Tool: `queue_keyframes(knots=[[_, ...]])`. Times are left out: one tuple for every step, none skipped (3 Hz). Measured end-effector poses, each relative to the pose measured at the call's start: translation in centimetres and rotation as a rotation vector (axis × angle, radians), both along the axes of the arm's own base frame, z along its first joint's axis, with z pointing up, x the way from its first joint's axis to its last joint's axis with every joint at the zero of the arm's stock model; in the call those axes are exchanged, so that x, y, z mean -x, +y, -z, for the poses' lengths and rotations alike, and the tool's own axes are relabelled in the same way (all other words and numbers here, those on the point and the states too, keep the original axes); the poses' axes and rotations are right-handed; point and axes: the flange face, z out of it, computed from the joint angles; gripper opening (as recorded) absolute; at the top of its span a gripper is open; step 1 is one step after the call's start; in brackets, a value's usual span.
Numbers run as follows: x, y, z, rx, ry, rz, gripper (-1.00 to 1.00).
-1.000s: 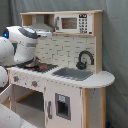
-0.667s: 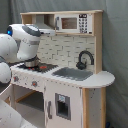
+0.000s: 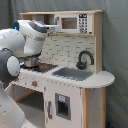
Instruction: Play with the kitchen
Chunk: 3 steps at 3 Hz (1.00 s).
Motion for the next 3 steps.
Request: queue_keyframes(knots=[[-2.4, -0.9, 0.2, 0.045, 0.031, -0.001, 1.0], [-5.0, -1.5, 0.2, 0.037, 0.051, -0.012, 1.0], [-6.7, -0.4, -0.2, 0.014, 0.057, -0.044, 1.0]])
